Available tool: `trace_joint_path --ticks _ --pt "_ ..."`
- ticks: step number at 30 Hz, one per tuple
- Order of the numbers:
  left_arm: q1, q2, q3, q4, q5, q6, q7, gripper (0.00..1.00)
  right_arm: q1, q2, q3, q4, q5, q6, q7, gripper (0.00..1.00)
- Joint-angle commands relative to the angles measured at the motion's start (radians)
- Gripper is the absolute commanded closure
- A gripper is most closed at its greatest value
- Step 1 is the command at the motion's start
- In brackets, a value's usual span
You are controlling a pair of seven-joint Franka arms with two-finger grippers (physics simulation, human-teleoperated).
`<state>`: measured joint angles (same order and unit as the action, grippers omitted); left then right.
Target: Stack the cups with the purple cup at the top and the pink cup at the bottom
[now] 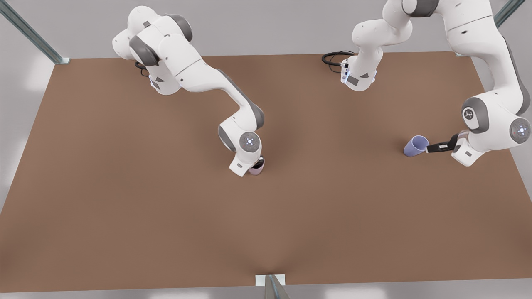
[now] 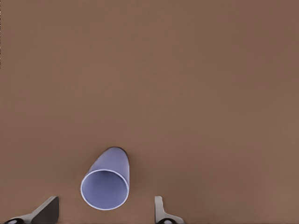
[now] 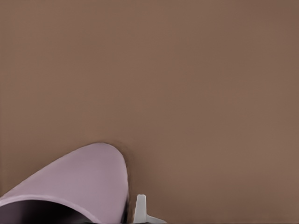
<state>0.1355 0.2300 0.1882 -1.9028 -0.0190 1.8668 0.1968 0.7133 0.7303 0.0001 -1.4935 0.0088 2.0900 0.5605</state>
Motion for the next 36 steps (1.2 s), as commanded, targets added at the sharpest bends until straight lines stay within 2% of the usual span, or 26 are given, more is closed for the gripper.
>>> trace_joint_path --ticks 1,7,9,11,21,24,26,27,28,30,31,32,33,36 --pt "0.018 0.012 0.000 -0.028 0.002 0.130 0.219 0.00 0.002 0.000 0.000 -0.001 0.013 0.016 0.171 0.00" --pt "0.093 -0.008 0.002 -0.159 0.024 0.181 0.334 0.00 0.000 -0.026 -0.005 -0.007 0.013 0.016 0.151 0.00" --pt "0.104 -0.005 0.033 -0.171 0.028 0.186 0.387 0.00 -0.001 -0.032 -0.009 -0.013 0.013 0.018 0.144 0.00" --pt "0.105 0.006 0.039 -0.222 0.028 0.287 0.392 0.00 -0.003 -0.037 -0.011 -0.019 0.014 0.018 0.130 0.00" --pt "0.116 0.057 0.039 -0.288 0.027 0.396 0.388 0.00 -0.015 -0.097 -0.035 -0.034 0.014 0.016 0.091 0.00" --pt "0.119 0.072 0.037 -0.288 0.018 0.420 0.386 0.00 -0.061 -0.195 -0.034 -0.071 0.014 -0.017 0.023 0.00" --pt "0.119 0.077 0.037 -0.298 0.001 0.425 0.383 0.00 -0.115 -0.322 -0.035 -0.082 0.013 -0.139 -0.117 0.00" --pt "0.119 0.077 0.037 -0.302 -0.002 0.420 0.383 0.04 -0.156 -0.386 -0.034 -0.082 0.008 -0.192 -0.212 0.00" --pt "0.119 0.077 0.037 -0.317 -0.025 0.420 0.382 0.13 -0.270 -0.491 -0.029 -0.086 0.002 -0.292 -0.396 0.00" --pt "0.119 0.077 0.036 -0.329 -0.048 0.413 0.382 0.49 -0.439 -0.615 -0.025 -0.088 -0.041 -0.361 -0.617 0.00" --pt "0.119 0.077 0.036 -0.329 -0.050 0.405 0.382 0.65 -0.512 -0.652 0.014 -0.083 -0.089 -0.366 -0.694 0.00" --pt "0.119 0.077 0.036 -0.335 -0.052 0.405 0.380 0.75 -0.653 -0.704 0.106 -0.088 -0.090 -0.367 -0.748 0.00" --pt "0.119 0.072 0.036 -0.335 -0.065 0.390 0.380 0.79 -0.664 -0.741 0.103 -0.086 -0.108 -0.373 -0.737 0.00" --pt "0.119 0.058 0.036 -0.334 -0.064 0.358 0.380 0.79 -0.589 -0.744 0.001 -0.074 -0.109 -0.427 -0.662 0.00"
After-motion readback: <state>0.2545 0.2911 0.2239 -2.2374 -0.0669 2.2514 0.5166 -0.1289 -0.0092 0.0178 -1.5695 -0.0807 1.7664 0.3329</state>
